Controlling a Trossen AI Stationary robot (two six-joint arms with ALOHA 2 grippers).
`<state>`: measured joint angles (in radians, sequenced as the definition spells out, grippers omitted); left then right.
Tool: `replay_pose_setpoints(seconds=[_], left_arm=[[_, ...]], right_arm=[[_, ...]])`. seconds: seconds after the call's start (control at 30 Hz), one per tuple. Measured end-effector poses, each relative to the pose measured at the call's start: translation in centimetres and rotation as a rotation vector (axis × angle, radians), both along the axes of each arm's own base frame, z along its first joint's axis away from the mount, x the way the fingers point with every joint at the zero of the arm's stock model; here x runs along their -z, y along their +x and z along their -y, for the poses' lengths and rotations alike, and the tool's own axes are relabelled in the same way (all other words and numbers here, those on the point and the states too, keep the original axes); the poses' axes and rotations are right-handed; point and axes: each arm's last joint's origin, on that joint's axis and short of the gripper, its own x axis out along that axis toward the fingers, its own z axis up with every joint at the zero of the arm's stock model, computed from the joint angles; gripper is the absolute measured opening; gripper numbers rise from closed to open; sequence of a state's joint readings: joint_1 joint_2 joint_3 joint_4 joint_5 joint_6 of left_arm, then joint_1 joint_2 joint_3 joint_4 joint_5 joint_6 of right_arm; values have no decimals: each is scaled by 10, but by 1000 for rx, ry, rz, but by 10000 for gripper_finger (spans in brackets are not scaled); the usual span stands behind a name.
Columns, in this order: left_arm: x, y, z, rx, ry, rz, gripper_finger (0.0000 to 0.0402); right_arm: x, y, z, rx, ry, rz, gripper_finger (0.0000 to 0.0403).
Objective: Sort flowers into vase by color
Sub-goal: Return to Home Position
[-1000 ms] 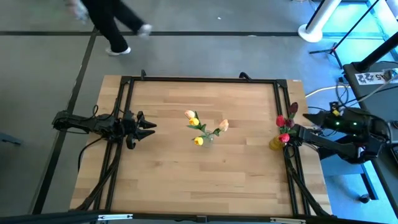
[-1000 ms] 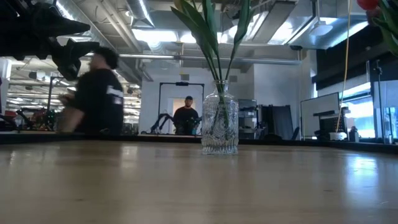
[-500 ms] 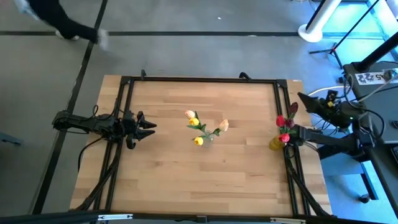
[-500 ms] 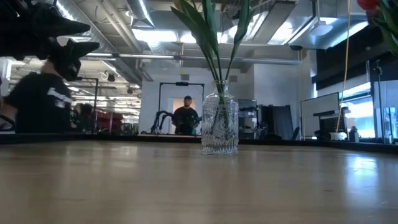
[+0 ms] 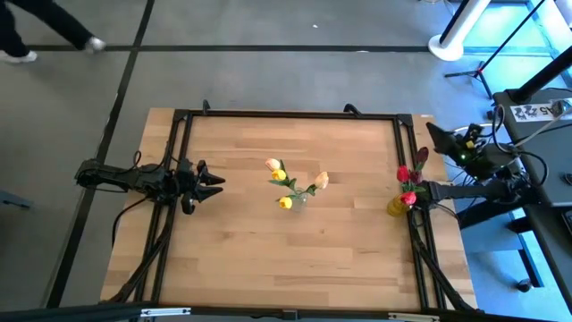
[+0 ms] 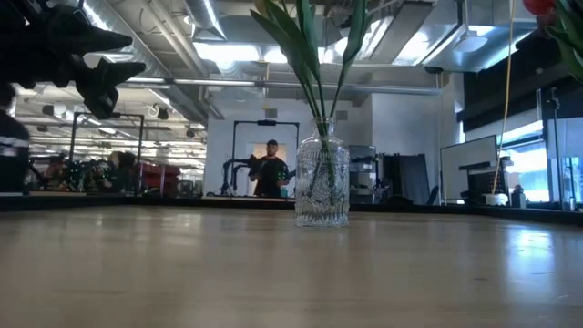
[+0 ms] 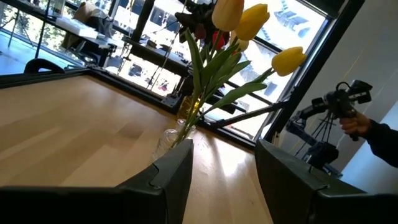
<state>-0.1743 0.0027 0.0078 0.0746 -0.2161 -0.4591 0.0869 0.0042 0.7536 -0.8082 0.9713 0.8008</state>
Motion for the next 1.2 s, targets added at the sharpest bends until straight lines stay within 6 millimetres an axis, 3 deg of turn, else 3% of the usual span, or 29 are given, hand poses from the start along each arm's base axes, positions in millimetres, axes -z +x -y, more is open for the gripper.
replay_pose_setpoints(seconds=[0.2,0.47,0.8,1.2], left_arm=[[1,0,0,0,-1,-7,169],[1,0,0,0,-1,-7,169],[2,0,0,0,0,-17,169],[1,0,0,1,-11,-15,169]], right_arm=[[8,-3,5,114,8,-43,0],[23,-17,10,455,-3,7,0],[39,-21,11,464,29,45,0],[72,2,6,499,-50,-97,0]])
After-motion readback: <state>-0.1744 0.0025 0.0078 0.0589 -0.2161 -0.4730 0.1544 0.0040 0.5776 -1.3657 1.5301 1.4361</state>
